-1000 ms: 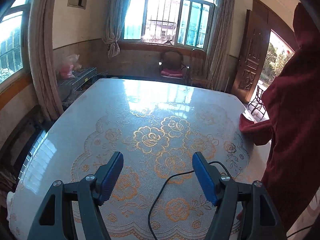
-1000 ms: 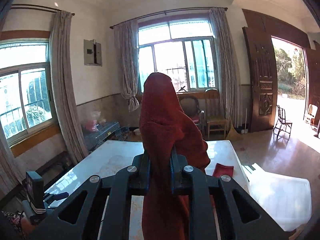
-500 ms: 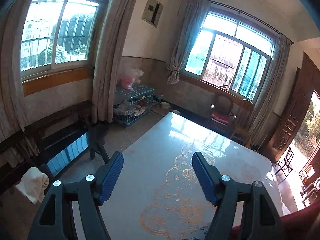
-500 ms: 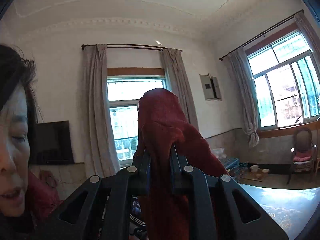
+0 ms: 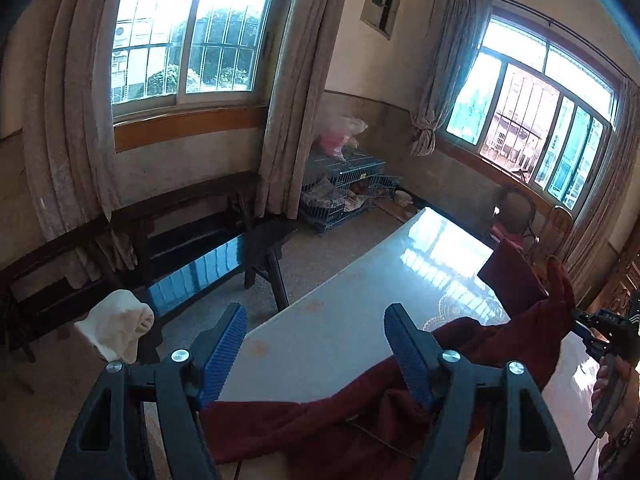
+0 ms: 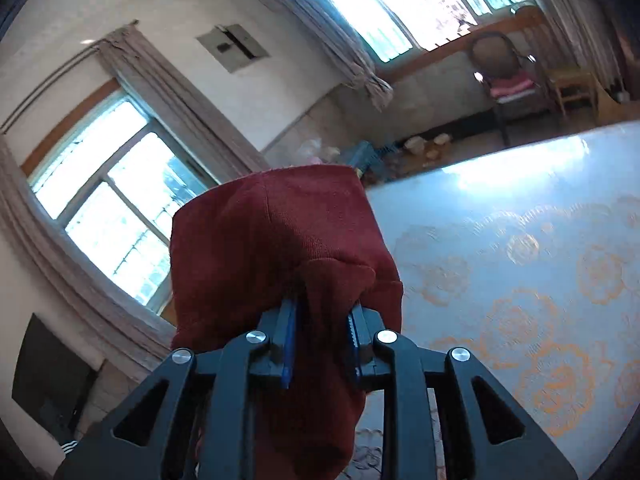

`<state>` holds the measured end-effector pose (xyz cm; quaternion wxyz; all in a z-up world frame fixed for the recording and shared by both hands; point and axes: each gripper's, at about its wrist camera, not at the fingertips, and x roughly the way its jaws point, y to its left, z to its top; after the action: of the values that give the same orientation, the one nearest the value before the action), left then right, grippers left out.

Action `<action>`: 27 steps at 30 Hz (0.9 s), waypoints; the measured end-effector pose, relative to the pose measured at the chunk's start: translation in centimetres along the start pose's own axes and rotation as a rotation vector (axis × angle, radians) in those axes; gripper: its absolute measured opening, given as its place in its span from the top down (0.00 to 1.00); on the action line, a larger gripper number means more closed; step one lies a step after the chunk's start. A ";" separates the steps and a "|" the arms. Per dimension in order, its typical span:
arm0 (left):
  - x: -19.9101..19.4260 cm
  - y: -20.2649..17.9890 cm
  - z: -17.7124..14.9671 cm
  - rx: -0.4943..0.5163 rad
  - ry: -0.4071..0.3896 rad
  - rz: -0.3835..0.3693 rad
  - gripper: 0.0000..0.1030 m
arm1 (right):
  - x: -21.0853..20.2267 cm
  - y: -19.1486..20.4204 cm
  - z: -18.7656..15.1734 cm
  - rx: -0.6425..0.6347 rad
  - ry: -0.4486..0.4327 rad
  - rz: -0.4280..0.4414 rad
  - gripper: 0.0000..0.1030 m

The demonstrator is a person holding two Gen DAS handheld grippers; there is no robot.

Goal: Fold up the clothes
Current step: 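Grasp the sweater with the right gripper and lift it off the table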

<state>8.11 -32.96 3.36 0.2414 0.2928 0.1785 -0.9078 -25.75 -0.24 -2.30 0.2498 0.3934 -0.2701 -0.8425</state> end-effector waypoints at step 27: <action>21.6 -14.2 -5.9 0.548 0.319 0.071 0.29 | 13.2 1.8 -12.9 -0.452 0.350 -0.623 0.85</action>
<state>-12.35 -25.84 -11.89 0.1543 0.4915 -0.0473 -0.8558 -22.58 -13.26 -15.13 0.1054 0.5287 0.0999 -0.8363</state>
